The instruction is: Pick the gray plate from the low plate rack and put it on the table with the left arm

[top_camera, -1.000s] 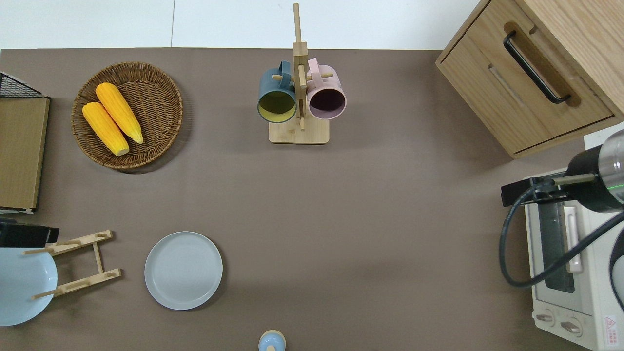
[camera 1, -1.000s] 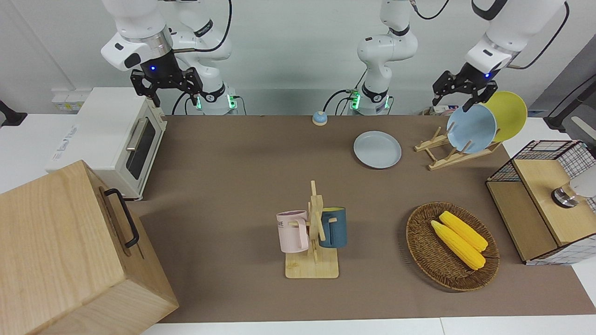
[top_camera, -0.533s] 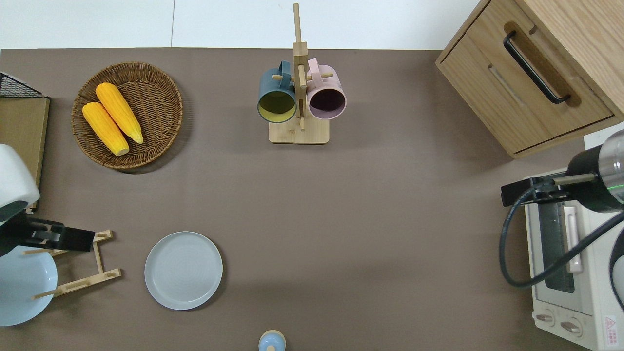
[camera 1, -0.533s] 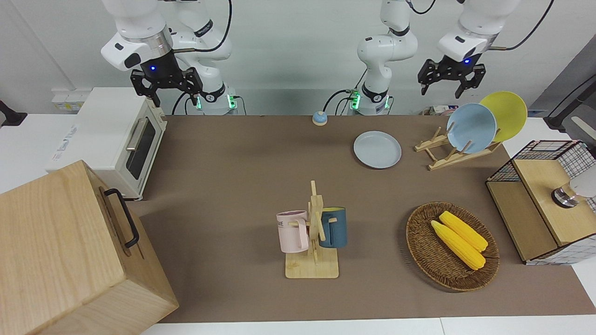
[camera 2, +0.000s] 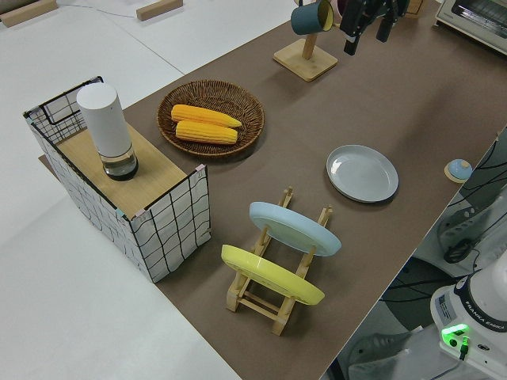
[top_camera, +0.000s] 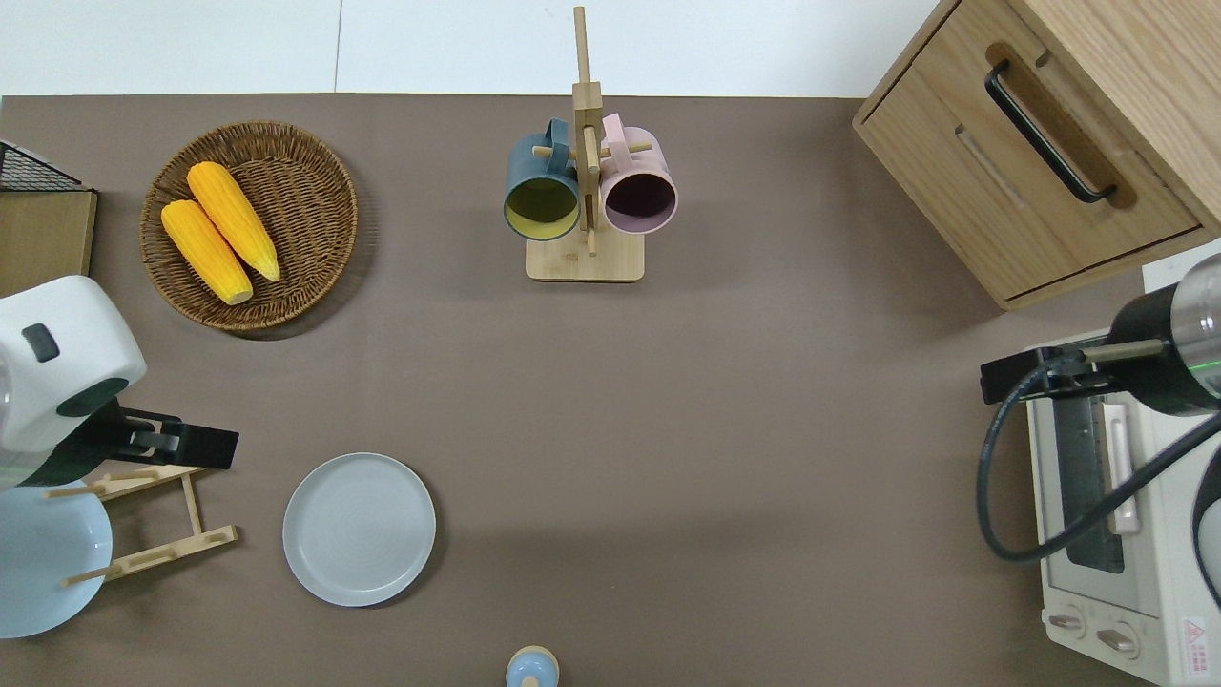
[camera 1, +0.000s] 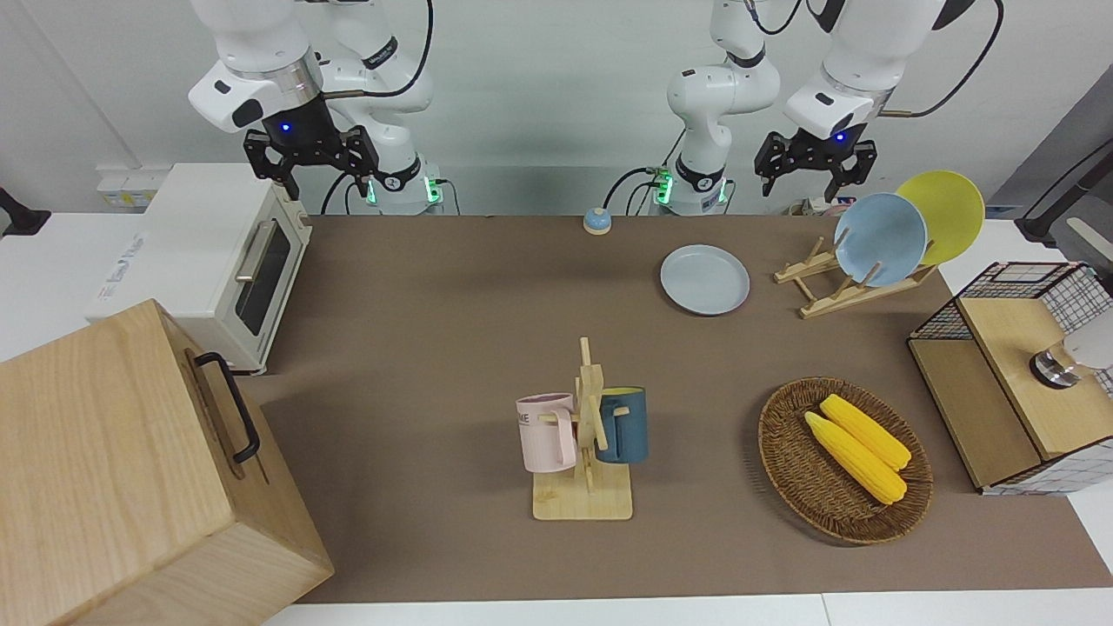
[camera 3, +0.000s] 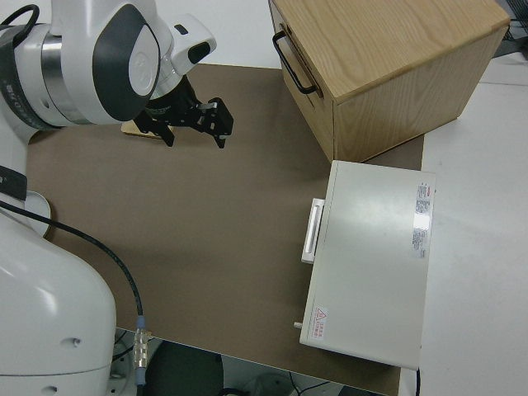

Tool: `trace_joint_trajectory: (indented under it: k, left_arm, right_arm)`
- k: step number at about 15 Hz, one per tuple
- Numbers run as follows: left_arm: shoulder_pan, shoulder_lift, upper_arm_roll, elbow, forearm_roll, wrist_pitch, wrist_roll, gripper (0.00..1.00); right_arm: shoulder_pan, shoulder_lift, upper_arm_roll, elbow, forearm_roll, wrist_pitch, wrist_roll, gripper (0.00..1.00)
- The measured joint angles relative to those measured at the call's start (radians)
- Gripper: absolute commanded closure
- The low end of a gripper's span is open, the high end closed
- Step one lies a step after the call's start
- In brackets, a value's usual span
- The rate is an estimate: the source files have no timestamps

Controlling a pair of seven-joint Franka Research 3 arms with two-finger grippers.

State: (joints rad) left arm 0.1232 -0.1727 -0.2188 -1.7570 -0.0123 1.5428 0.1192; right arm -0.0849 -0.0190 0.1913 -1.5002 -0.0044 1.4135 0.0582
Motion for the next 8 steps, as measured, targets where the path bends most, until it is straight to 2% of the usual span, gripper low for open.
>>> trace_joint_trajectory:
  k: [3,8]
  left_arm:
    - [0.001,-0.007,0.011,-0.027,-0.020,0.073,0.000,0.00]
    - [0.002,-0.013,0.025,-0.031,-0.021,0.078,0.000,0.00]
  right_arm:
    - [0.000,0.000,0.000,0.000,0.000,0.000,0.000,0.013]
    - [0.000,0.000,0.000,0.000,0.000,0.000,0.000,0.013]
